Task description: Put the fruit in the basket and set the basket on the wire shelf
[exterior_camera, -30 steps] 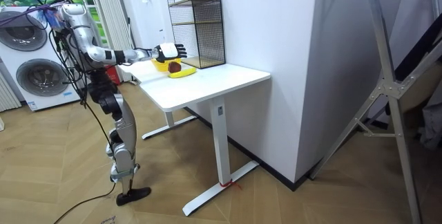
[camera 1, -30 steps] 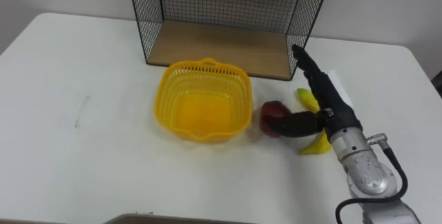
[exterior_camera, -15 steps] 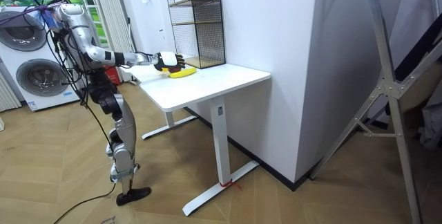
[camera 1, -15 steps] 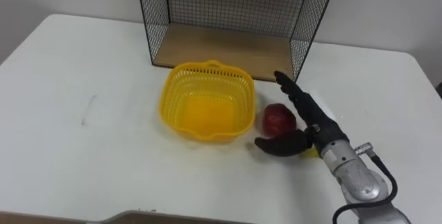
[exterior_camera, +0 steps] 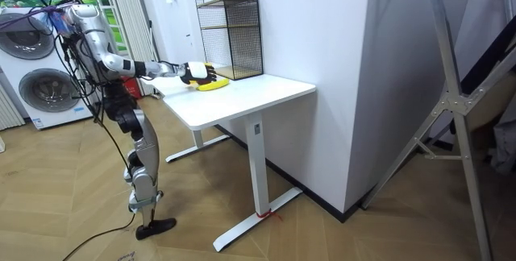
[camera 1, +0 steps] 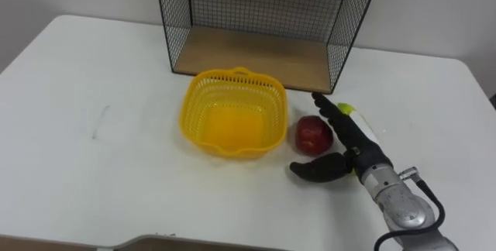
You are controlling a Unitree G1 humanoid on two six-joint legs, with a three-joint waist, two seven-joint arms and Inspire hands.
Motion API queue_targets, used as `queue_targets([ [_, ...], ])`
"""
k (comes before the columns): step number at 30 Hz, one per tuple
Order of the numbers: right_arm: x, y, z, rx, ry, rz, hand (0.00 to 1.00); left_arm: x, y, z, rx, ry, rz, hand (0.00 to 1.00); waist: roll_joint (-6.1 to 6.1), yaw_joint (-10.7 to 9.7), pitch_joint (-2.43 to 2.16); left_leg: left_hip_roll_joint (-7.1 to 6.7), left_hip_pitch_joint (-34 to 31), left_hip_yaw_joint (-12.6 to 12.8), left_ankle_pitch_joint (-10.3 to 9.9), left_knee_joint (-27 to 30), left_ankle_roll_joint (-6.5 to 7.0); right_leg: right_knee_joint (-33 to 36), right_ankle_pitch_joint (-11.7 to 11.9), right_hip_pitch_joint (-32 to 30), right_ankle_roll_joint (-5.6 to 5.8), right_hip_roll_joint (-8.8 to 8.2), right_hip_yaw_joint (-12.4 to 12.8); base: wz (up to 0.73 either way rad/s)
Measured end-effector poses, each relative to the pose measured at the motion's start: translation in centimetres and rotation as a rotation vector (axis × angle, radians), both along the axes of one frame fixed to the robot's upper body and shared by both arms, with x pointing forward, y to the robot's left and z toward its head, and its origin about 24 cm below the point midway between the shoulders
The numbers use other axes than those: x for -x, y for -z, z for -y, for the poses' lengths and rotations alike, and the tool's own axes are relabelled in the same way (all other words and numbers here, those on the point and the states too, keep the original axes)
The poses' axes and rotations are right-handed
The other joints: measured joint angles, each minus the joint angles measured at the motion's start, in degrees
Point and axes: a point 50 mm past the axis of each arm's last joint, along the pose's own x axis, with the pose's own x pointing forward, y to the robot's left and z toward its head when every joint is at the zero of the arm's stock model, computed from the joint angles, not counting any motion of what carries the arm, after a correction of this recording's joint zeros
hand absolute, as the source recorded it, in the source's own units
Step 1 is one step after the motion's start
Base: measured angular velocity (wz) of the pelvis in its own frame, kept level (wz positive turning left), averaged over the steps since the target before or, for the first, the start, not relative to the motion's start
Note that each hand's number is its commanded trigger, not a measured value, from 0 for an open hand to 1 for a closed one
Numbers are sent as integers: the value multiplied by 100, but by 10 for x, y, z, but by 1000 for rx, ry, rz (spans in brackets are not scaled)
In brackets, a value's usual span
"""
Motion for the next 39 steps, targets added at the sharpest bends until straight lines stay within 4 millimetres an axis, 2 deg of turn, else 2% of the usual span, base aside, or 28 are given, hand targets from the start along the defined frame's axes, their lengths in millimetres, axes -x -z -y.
queue_targets([
  [3,3,8,3,10,9,-33,0,0,0,0,-4,15,-5,0,2,1,6,0,2,-1,0,2,0,1,0,4,0,0,-1,0],
  [14,3,10,3,25,5,-37,0,6,1,-1,-10,9,-38,0,15,4,15,1,5,-4,0,14,0,2,0,18,0,0,-3,0],
  [23,3,10,3,72,-18,-39,0,1,1,-2,-20,40,-35,0,-1,16,10,2,6,-1,0,23,0,0,0,18,-1,0,1,0],
  [24,3,10,3,72,-20,-40,3,1,1,-2,-21,45,-35,0,-2,16,9,2,4,-1,0,30,0,0,0,19,-1,0,1,0],
  [25,3,10,3,72,-21,-41,60,0,1,-2,-22,48,-35,0,-2,16,9,3,3,-1,-1,34,-1,0,0,19,0,0,1,0],
  [26,3,10,3,72,-22,-41,95,0,1,-2,-22,49,-35,0,-2,16,9,3,0,-1,-1,40,-1,1,0,19,-1,0,1,0],
  [27,3,11,3,73,-23,-42,100,0,1,-2,-22,50,-35,0,-2,16,9,3,-2,-1,-1,44,-1,1,0,19,-1,0,1,0],
  [39,-7,3,8,192,-10,6,100,0,0,-3,-26,34,-32,0,-10,13,2,5,1,-2,-1,58,-1,1,2,32,-3,1,-3,0],
])
